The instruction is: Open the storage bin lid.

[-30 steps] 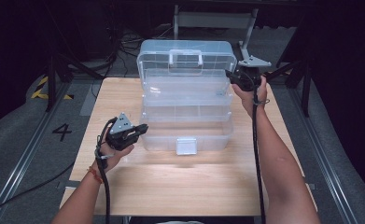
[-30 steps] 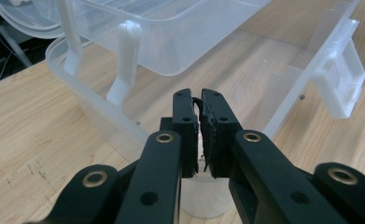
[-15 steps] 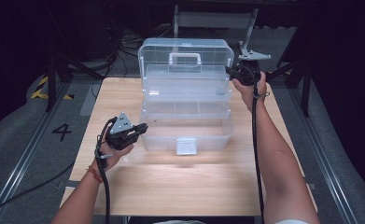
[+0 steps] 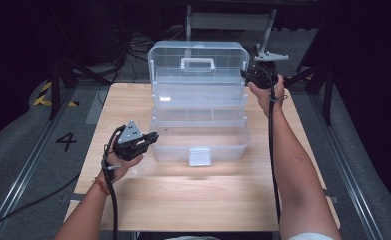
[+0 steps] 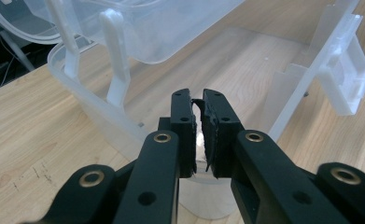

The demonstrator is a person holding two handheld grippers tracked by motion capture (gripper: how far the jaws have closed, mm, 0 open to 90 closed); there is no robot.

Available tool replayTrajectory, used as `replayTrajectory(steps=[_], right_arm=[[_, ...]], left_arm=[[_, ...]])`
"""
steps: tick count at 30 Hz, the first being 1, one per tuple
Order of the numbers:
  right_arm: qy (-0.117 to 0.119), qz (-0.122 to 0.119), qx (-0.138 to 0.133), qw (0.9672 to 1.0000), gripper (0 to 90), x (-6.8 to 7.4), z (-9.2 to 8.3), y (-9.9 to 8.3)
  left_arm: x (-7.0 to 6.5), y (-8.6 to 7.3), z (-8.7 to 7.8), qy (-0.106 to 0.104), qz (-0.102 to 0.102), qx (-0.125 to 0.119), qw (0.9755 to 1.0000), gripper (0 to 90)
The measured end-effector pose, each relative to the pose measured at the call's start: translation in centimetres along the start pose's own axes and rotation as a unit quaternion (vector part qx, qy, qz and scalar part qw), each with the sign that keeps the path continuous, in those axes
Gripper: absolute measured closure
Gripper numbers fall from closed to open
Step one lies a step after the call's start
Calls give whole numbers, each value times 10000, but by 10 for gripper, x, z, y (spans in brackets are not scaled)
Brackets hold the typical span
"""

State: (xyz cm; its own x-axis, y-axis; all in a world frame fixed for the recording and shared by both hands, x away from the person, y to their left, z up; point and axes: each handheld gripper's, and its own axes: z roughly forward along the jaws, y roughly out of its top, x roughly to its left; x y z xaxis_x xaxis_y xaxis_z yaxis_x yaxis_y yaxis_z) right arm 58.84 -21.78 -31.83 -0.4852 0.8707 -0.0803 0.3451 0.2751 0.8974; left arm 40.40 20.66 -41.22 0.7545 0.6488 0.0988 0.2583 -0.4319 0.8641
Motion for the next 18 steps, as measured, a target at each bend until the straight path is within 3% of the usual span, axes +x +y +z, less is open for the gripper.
replayTrajectory(steps=[18], right_arm=[[17,66,236,9997,744,-4,12,7]], left_arm=[[0,0,4,-51,47,4,10000,822]])
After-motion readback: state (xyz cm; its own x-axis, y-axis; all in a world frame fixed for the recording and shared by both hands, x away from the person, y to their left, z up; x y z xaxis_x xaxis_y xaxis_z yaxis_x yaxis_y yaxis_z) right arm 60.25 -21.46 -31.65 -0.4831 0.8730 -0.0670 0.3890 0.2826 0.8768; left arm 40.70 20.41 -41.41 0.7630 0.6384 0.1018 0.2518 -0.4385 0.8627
